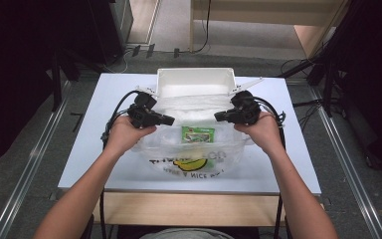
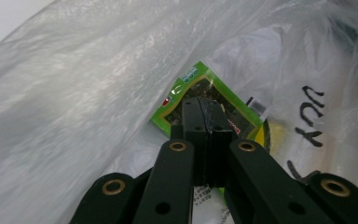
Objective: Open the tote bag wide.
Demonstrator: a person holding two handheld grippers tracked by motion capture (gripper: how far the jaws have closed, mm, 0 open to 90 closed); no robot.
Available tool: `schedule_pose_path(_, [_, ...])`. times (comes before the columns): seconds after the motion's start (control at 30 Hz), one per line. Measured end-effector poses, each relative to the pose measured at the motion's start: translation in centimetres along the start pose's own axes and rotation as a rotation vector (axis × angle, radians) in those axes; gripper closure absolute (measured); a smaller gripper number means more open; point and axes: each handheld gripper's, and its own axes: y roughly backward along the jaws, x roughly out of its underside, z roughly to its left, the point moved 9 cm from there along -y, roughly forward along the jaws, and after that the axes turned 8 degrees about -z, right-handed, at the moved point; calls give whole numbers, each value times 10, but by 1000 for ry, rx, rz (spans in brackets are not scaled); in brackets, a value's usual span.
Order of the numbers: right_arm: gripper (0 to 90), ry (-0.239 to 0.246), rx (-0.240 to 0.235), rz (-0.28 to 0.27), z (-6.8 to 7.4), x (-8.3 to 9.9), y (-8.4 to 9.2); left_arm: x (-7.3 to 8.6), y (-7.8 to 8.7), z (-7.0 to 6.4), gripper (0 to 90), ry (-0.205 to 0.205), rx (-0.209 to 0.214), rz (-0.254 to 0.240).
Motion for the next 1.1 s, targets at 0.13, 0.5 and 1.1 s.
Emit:
schedule_pose_path(0.13, [900,-1,8,-4,-3,6,-5,3,-5,4,900,2,-7,0])
schedule_pose_path(0.5, [900,-43,27,29,-16,27,-22,17,-21,10,900,14,-19,24])
schedule_pose_path(1.1, [900,-68,77,43,-31,55,-42,37,-45,29,900,40,-37,19])
